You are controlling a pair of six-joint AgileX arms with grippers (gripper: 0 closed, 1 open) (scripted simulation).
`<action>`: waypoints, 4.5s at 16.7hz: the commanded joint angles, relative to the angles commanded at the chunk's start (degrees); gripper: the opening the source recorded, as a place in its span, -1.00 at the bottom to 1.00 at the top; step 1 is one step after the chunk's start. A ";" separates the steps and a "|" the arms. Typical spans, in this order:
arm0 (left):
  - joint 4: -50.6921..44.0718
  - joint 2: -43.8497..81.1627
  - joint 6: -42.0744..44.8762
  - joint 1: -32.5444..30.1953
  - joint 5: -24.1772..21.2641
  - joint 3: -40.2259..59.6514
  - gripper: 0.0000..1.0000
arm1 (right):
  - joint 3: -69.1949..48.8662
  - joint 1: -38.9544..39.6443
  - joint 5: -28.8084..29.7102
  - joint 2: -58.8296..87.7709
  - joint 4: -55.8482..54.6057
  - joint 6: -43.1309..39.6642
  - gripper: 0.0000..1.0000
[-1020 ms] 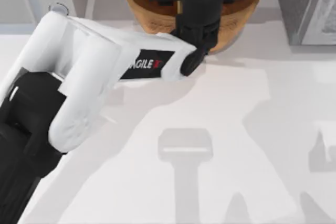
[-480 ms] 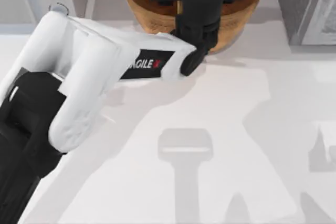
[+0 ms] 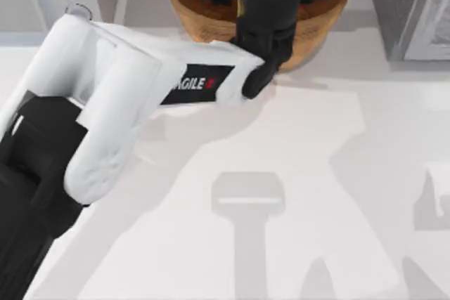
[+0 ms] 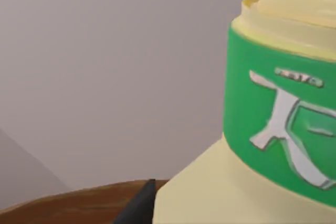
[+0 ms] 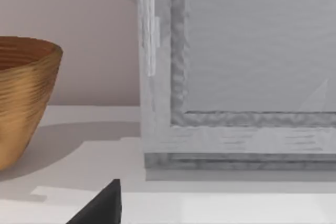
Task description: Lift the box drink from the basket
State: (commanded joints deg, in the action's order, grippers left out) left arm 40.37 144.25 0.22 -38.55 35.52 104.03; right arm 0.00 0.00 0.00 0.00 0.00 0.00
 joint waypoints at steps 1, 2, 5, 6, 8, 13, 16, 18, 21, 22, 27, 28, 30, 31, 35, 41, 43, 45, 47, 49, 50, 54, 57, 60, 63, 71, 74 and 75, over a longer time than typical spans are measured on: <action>-1.39 -0.46 0.05 0.01 0.03 0.88 -1.00 | 0.00 0.00 0.00 0.00 0.00 0.00 1.00; -3.07 -1.08 0.08 0.02 0.07 2.02 -1.00 | 0.00 0.00 0.00 0.00 0.00 0.00 1.00; -9.40 -3.58 0.11 0.05 0.18 6.42 -1.00 | 0.00 0.00 0.00 0.00 0.00 0.00 1.00; -11.78 -4.50 0.10 0.04 0.20 8.04 -1.00 | 0.00 0.00 0.00 0.00 0.00 0.00 1.00; -16.58 -6.29 0.04 0.00 0.21 11.16 -1.00 | 0.00 0.00 0.00 0.00 0.00 0.00 1.00; -24.91 -9.28 -0.04 -0.07 0.19 16.35 -1.00 | 0.00 0.00 0.00 0.00 0.00 0.00 1.00; -25.28 -9.42 -0.03 -0.08 0.18 16.58 -1.00 | 0.00 0.00 0.00 0.00 0.00 0.00 1.00; -25.13 -9.21 0.07 0.00 0.23 16.46 -1.00 | 0.00 0.00 0.00 0.00 0.00 0.00 1.00; -25.59 -10.72 0.37 0.23 0.42 14.71 -1.00 | 0.00 0.00 0.00 0.00 0.00 0.00 1.00; -25.92 -12.37 0.57 0.51 0.58 12.92 -1.00 | 0.00 0.00 0.00 0.00 0.00 0.00 1.00; -27.52 -29.76 1.21 3.94 0.98 -4.88 -1.00 | 0.00 0.00 0.00 0.00 0.00 0.00 1.00; -27.84 -35.05 1.23 5.04 0.74 -9.99 -1.00 | 0.00 0.00 0.00 0.00 0.00 0.00 1.00; -28.56 -47.31 1.19 7.69 -0.33 -21.32 -1.00 | 0.00 0.00 0.00 0.00 0.00 0.00 1.00; -29.00 -54.14 1.14 9.25 -1.22 -27.41 -1.00 | 0.00 0.00 0.00 0.00 0.00 0.00 1.00; -31.34 -83.76 0.87 16.51 -7.18 -52.48 -1.00 | 0.00 0.00 0.00 0.00 0.00 0.00 1.00; -36.10 -122.07 0.40 28.65 -21.43 -85.33 -1.00 | 0.00 0.00 0.00 0.00 0.00 0.00 1.00; -37.68 -131.22 0.23 32.32 -26.42 -93.27 -1.00 | 0.00 0.00 0.00 0.00 0.00 0.00 1.00; -39.00 -138.00 0.05 35.40 -30.79 -99.04 -1.00 | 0.00 0.00 0.00 0.00 0.00 0.00 1.00; -39.94 -142.34 -0.12 37.59 -34.02 -102.57 -1.00 | 0.00 0.00 0.00 0.00 0.00 0.00 1.00; -40.36 -144.21 -0.21 38.53 -35.49 -104.00 -1.00 | 0.00 0.00 0.00 0.00 0.00 0.00 1.00; -40.37 -144.24 -0.22 38.55 -35.52 -104.03 -1.00 | 0.00 0.00 0.00 0.00 0.00 0.00 1.00; -40.31 -143.99 -0.09 38.39 -35.39 -103.98 -1.00 | 0.00 0.00 0.00 0.00 0.00 0.00 1.00; -39.27 -142.05 0.12 37.64 -33.85 -103.90 -1.00 | 0.00 0.00 0.00 0.00 0.00 0.00 1.00; -34.95 -135.41 0.31 35.23 -28.27 -102.88 -1.00 | 0.00 0.00 0.00 0.00 0.00 0.00 1.00; -27.64 -125.63 0.25 31.77 -19.54 -100.63 -1.00 | 0.00 0.00 0.00 0.00 0.00 0.00 1.00; -3.05 -94.94 0.47 20.87 8.66 -92.27 -1.00 | 0.00 0.00 0.00 0.00 0.00 0.00 1.00; 4.56 -85.31 0.66 17.49 17.24 -89.62 -1.00 | 0.00 0.00 0.00 0.00 0.00 0.00 1.00; 6.54 -82.76 0.72 16.60 19.46 -88.94 -1.00 | 0.00 0.00 0.00 0.00 0.00 0.00 1.00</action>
State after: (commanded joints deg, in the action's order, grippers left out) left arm 46.90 61.49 0.94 -21.95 54.97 15.09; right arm 0.00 0.00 0.00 0.00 0.00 0.00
